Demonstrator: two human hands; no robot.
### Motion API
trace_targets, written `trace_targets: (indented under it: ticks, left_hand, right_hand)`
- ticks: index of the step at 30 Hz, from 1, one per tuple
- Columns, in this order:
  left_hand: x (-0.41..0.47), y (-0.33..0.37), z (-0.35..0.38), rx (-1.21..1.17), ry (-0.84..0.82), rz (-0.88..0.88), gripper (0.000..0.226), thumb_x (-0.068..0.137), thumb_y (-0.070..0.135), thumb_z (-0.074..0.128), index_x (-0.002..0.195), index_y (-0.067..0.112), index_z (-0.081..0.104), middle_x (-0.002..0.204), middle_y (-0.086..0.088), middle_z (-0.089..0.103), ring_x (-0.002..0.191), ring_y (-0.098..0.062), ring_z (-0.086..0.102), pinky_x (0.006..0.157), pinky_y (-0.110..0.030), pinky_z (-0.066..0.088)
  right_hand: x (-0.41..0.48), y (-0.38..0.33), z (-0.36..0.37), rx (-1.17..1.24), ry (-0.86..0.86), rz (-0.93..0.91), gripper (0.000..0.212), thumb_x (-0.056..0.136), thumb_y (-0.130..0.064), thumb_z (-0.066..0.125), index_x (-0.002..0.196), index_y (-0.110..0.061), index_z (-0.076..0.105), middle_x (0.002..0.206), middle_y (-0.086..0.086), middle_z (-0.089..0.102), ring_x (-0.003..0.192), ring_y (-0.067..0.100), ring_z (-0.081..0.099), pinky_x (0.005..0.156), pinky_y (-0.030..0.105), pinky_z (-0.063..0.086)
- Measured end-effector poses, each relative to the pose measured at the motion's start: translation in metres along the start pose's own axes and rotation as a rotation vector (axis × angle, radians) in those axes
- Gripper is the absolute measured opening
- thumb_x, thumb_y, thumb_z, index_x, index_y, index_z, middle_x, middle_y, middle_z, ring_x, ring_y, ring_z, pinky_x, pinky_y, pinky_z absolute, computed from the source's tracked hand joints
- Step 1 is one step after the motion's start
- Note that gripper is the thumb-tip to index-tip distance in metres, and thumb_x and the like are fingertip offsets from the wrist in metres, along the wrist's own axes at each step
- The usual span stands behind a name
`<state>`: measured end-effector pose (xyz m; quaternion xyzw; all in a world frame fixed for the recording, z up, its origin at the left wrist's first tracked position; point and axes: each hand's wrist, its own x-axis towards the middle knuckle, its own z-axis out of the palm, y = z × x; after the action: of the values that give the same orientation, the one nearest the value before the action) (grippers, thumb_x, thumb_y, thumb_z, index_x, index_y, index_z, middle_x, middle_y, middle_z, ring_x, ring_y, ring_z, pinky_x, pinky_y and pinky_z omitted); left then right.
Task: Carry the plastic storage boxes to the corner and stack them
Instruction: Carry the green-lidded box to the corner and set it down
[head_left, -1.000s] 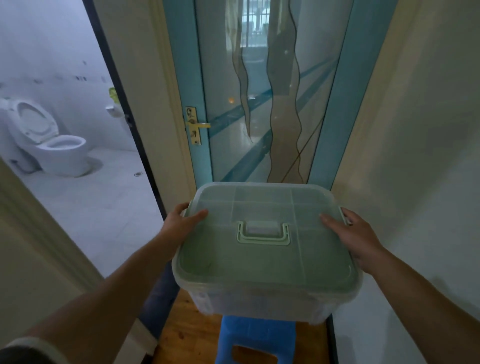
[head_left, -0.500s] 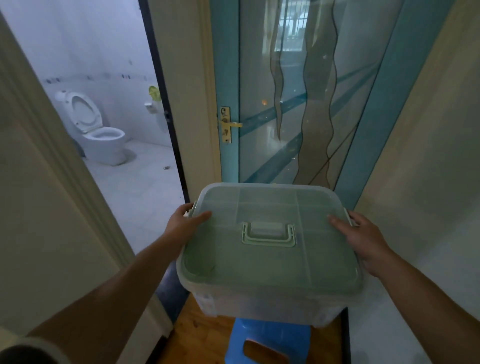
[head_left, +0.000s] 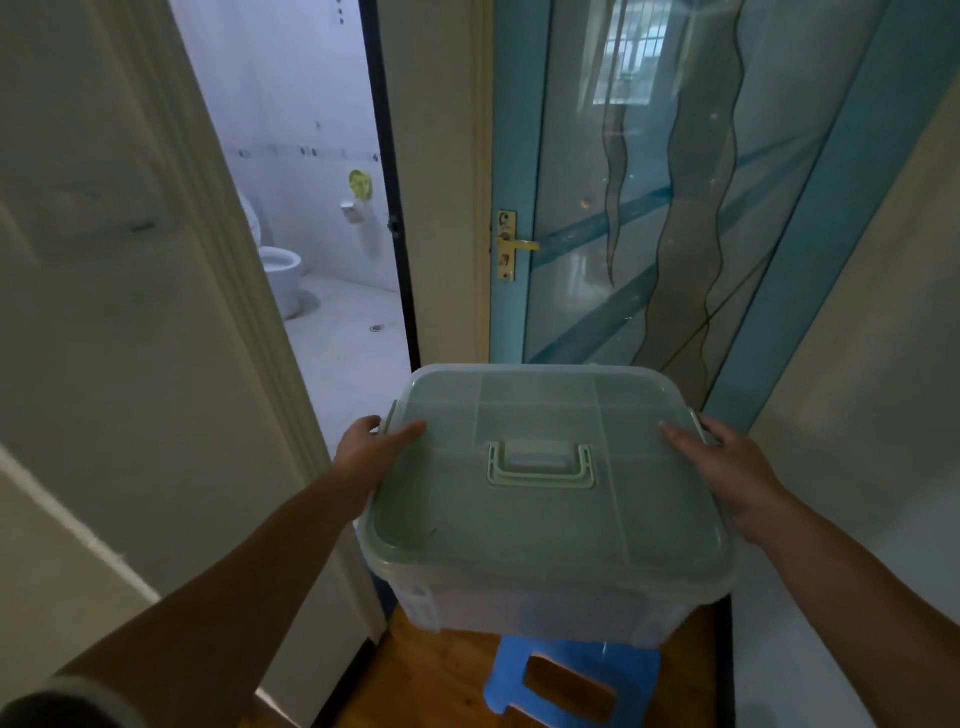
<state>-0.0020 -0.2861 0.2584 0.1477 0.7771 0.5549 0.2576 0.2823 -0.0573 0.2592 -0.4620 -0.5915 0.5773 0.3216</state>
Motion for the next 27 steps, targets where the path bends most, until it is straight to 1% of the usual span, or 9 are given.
trace_targets:
  ticks: [2, 4, 7, 9, 11, 14, 19, 23, 27]
  left_hand:
    - [-0.008, -0.004, -0.015, -0.009, 0.005, -0.001, 0.068, 0.078, 0.042, 0.076, 0.132, 0.008, 0.052, 0.118, -0.009, 0.062, 0.097, -0.027, 0.062, 0.087, -0.045, 0.054]
    - [-0.017, -0.008, -0.032, -0.013, 0.001, -0.001, 0.066, 0.077, 0.043, 0.076, 0.128, 0.007, 0.056, 0.116, -0.011, 0.064, 0.097, -0.028, 0.064, 0.087, -0.047, 0.055]
    - [-0.025, -0.013, -0.053, -0.018, 0.041, -0.024, 0.067, 0.075, 0.043, 0.078, 0.128, 0.008, 0.057, 0.117, -0.011, 0.064, 0.100, -0.029, 0.064, 0.088, -0.046, 0.054]
    - [-0.030, -0.018, -0.067, -0.042, 0.064, -0.038, 0.066, 0.074, 0.042, 0.080, 0.126, 0.007, 0.059, 0.117, -0.012, 0.065, 0.100, -0.029, 0.065, 0.089, -0.046, 0.054]
    - [-0.037, -0.024, -0.081, -0.069, 0.083, -0.040, 0.063, 0.074, 0.040, 0.080, 0.124, 0.006, 0.061, 0.113, -0.012, 0.067, 0.096, -0.028, 0.067, 0.086, -0.045, 0.056]
    - [-0.049, -0.033, -0.100, -0.081, 0.113, -0.038, 0.060, 0.076, 0.038, 0.079, 0.123, 0.007, 0.062, 0.110, -0.011, 0.068, 0.093, -0.027, 0.067, 0.083, -0.043, 0.057]
    - [-0.068, -0.041, -0.122, -0.107, 0.131, -0.033, 0.054, 0.079, 0.036, 0.077, 0.121, 0.006, 0.062, 0.107, -0.013, 0.069, 0.091, -0.030, 0.068, 0.081, -0.043, 0.057]
    - [-0.082, -0.045, -0.133, -0.101, 0.142, -0.046, 0.053, 0.083, 0.035, 0.072, 0.126, 0.007, 0.058, 0.111, -0.012, 0.067, 0.093, -0.029, 0.065, 0.075, -0.040, 0.055]
    - [-0.097, -0.052, -0.140, -0.127, 0.195, -0.047, 0.054, 0.085, 0.035, 0.070, 0.129, 0.007, 0.056, 0.112, -0.012, 0.066, 0.092, -0.028, 0.065, 0.071, -0.038, 0.055]
  right_hand:
    - [-0.008, -0.001, 0.009, -0.019, -0.008, -0.010, 0.069, 0.074, -0.042, 0.080, 0.135, -0.023, 0.055, 0.113, 0.001, 0.065, 0.089, 0.019, 0.066, 0.068, 0.030, 0.054]
    - [-0.015, -0.002, 0.019, -0.051, -0.022, -0.016, 0.072, 0.074, -0.045, 0.080, 0.137, -0.024, 0.053, 0.122, 0.004, 0.062, 0.095, 0.023, 0.065, 0.082, 0.039, 0.055]
    - [-0.026, -0.002, 0.033, -0.055, -0.058, -0.028, 0.071, 0.074, -0.045, 0.079, 0.137, -0.024, 0.053, 0.125, 0.004, 0.061, 0.097, 0.024, 0.065, 0.085, 0.041, 0.054]
    - [-0.034, -0.003, 0.044, -0.068, -0.075, -0.035, 0.070, 0.075, -0.045, 0.078, 0.137, -0.023, 0.053, 0.126, 0.005, 0.061, 0.096, 0.024, 0.065, 0.081, 0.037, 0.055]
    - [-0.042, -0.004, 0.054, -0.071, -0.082, -0.033, 0.070, 0.078, -0.043, 0.077, 0.139, -0.022, 0.051, 0.125, 0.005, 0.061, 0.089, 0.020, 0.065, 0.065, 0.028, 0.053]
    - [-0.054, -0.005, 0.068, -0.060, -0.118, -0.024, 0.065, 0.079, -0.038, 0.077, 0.137, -0.021, 0.052, 0.107, 0.000, 0.063, 0.080, 0.014, 0.064, 0.046, 0.020, 0.049]
    - [-0.066, -0.004, 0.082, -0.106, -0.153, -0.019, 0.072, 0.075, -0.046, 0.078, 0.137, -0.025, 0.050, 0.112, 0.000, 0.057, 0.085, 0.016, 0.062, 0.061, 0.026, 0.049]
    - [-0.069, -0.002, 0.092, -0.145, -0.188, -0.030, 0.072, 0.074, -0.050, 0.077, 0.136, -0.025, 0.052, 0.110, -0.002, 0.060, 0.086, 0.017, 0.063, 0.063, 0.028, 0.050]
    - [-0.069, -0.002, 0.102, -0.153, -0.248, -0.043, 0.068, 0.073, -0.050, 0.077, 0.132, -0.025, 0.055, 0.103, -0.005, 0.061, 0.084, 0.015, 0.063, 0.058, 0.027, 0.049]
